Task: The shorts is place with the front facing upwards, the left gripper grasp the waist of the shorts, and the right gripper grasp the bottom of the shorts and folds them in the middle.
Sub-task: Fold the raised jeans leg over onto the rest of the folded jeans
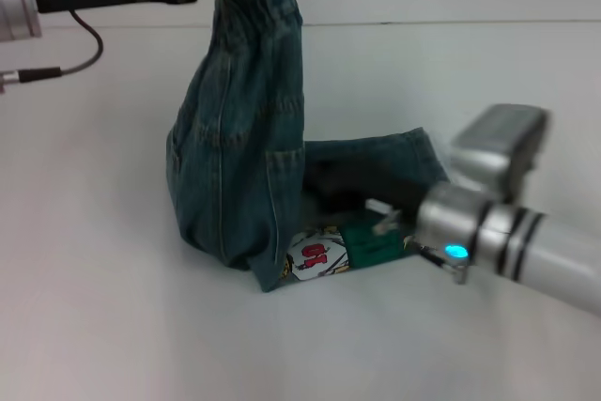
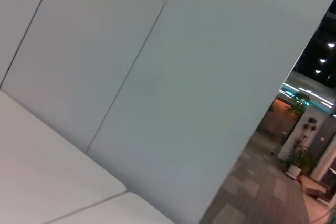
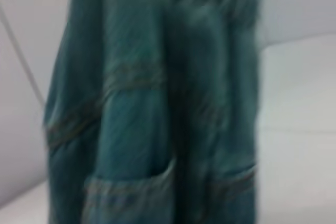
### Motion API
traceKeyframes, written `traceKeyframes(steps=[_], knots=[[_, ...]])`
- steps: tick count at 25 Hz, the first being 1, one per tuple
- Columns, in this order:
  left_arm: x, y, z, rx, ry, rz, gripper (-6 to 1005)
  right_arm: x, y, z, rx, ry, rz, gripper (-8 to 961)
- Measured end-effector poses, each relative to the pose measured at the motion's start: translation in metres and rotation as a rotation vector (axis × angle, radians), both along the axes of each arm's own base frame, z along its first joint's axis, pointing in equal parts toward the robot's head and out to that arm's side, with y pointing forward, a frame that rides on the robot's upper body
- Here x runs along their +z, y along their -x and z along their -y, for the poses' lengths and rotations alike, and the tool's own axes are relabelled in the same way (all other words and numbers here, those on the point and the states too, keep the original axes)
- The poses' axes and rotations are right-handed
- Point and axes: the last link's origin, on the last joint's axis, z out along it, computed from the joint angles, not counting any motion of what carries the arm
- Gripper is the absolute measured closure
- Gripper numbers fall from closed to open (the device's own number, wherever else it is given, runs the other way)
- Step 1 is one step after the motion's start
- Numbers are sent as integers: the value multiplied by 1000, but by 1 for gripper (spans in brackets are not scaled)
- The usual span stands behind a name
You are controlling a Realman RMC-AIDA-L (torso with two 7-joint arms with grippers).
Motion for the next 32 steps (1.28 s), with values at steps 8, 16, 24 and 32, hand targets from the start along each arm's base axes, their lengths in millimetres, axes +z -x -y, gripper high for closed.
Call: traceKeyframes(steps=[8,16,24,32], knots=[[-40,-7,3,-37,69,-30,930,75,-47,-6,-130,-323,-216,955],[-107,-30,5,-83,108,-93,887,147,-78,-12,-263,-559,-439,955],[-179,-32,5,-48,166,-288,845,160,-84,-13,-288,-604,-491,955],[-178,-32,2,-16,137,-250,723,155,-80,-13,-284,-586,-492,921]])
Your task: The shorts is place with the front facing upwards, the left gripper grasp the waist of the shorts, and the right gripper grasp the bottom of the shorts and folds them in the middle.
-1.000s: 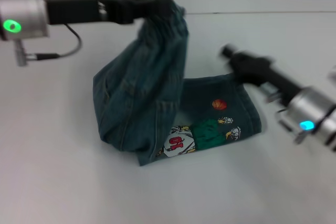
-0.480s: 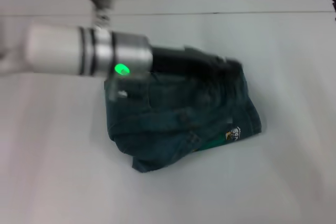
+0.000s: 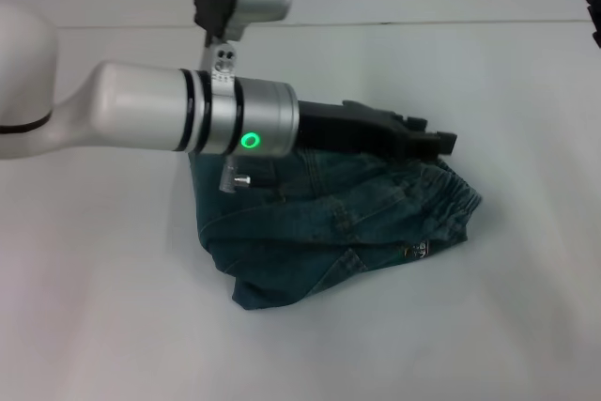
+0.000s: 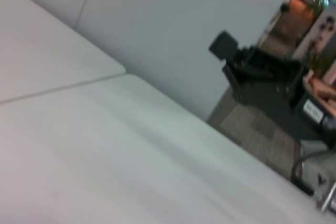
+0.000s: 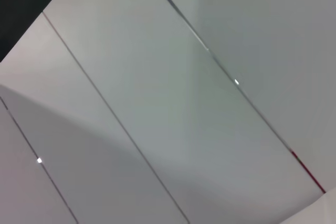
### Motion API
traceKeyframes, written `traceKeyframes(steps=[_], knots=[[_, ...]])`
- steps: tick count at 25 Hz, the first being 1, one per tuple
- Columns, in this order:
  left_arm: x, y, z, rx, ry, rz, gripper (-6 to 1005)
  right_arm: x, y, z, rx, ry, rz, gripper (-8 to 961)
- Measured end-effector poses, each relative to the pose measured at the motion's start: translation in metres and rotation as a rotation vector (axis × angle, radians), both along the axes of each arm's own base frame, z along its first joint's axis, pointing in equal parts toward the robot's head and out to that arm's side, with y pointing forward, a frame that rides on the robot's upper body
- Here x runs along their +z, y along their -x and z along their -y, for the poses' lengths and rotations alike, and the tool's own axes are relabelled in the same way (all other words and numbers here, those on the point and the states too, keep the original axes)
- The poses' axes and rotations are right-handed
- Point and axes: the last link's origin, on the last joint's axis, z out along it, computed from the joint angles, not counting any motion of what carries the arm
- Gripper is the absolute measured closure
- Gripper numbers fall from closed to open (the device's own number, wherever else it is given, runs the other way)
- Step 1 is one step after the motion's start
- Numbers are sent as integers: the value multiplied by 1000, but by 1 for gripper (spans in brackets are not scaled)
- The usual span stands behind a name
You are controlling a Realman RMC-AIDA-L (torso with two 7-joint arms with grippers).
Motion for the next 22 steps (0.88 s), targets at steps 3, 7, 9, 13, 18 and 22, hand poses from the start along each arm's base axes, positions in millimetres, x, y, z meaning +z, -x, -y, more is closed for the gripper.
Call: traceKeyframes(steps=[3,7,9,13,18,22], knots=[[14,5,-1,20,-40,59,587,-2,2,-2,11,27,8,902],[47,23,3,42,-137,192,466,-3,6,-7,60,110,67,876],[57,32,5,55,-165,228,406,-3,11,-10,115,177,121,863],[94,76,20,115,-252,323,206,4,20,-15,204,333,179,837],[123,125,47,159,-308,325,136,13,39,-9,356,528,336,804],[133,151,70,151,-294,283,122,21,48,6,477,656,460,677]])
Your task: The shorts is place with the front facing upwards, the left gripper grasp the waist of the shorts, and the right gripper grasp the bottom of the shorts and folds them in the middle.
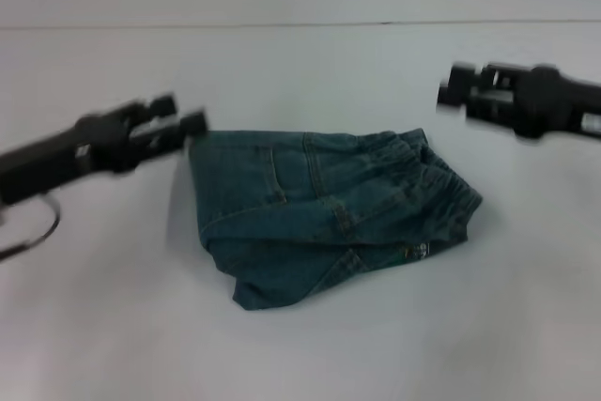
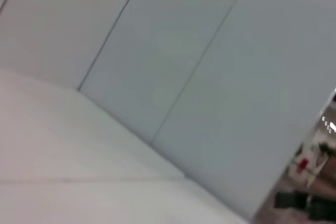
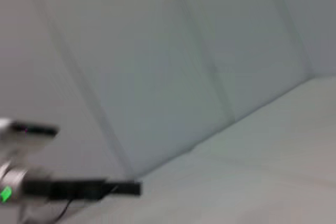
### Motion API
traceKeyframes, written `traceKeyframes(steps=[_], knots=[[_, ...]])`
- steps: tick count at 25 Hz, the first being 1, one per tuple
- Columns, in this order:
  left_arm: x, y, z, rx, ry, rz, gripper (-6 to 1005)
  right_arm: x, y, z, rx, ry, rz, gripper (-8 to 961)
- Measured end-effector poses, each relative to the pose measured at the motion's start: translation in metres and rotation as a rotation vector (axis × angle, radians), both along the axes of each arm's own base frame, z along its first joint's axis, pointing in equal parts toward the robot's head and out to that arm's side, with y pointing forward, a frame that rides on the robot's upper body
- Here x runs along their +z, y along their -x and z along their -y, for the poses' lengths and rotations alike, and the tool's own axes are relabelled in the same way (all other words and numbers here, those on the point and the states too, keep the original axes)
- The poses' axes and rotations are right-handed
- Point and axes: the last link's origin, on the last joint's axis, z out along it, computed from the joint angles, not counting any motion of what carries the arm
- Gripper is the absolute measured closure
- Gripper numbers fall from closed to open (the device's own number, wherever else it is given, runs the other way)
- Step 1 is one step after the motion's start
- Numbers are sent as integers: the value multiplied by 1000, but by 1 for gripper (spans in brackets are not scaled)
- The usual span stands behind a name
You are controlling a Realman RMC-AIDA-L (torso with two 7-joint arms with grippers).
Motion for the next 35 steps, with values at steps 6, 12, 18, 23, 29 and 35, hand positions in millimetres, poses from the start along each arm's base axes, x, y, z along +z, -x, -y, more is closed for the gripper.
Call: traceKeyframes(steps=[6,12,18,23,29,35], knots=[[5,30,35,8,43,-66,123,6,-11,28,69,82,98,437],[-3,37,46,9,92,-105,124,-4,-35,38,-18,115,180,185],[-4,35,44,-4,103,-124,125,-10,-42,43,-52,109,188,29],[-6,35,44,-4,112,-129,126,-13,-44,43,-64,110,188,7],[-10,33,44,-3,120,-117,126,-18,-43,43,-68,108,186,7],[-11,31,45,-8,124,-111,126,-20,-41,41,-56,111,185,7]])
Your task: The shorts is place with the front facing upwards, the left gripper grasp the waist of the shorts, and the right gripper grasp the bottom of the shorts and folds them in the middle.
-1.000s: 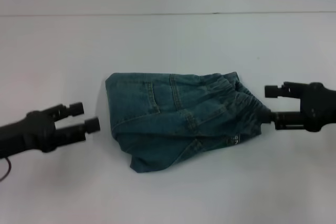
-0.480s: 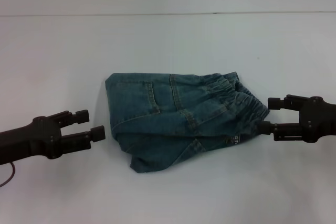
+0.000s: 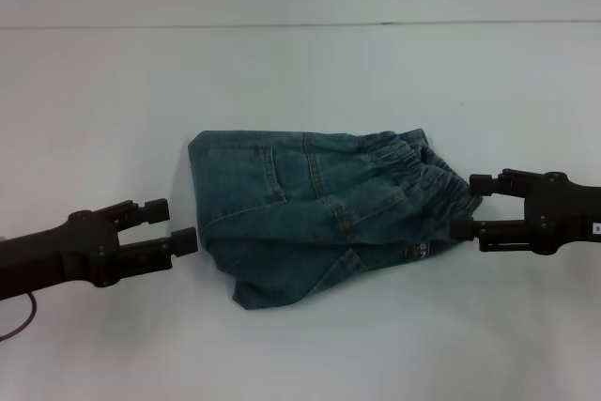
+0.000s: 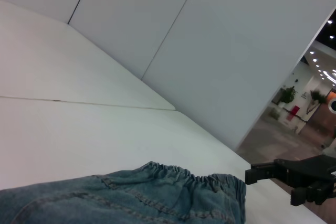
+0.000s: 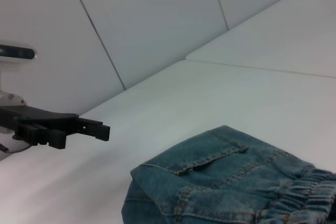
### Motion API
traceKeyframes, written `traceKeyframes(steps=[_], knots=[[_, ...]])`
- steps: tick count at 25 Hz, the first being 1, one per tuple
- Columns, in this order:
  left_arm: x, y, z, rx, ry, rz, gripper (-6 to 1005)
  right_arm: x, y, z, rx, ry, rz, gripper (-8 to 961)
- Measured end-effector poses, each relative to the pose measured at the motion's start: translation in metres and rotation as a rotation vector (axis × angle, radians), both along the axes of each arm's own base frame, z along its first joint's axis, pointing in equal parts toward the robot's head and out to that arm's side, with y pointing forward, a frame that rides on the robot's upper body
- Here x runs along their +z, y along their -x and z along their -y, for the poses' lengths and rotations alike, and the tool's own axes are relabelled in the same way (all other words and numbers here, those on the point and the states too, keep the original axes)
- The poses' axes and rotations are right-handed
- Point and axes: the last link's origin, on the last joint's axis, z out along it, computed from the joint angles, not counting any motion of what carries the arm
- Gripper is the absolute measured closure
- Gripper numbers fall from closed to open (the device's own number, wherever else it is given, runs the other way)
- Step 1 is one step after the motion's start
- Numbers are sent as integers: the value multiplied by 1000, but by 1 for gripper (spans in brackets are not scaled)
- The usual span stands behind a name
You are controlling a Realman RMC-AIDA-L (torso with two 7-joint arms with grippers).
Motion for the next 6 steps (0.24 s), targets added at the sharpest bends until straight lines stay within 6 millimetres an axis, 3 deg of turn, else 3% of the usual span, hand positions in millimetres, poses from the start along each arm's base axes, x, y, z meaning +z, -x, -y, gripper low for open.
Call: traceKeyframes(steps=[6], knots=[[0,-2,-1,-5,5,7,126,-1,2,-2,10,4,5,7]])
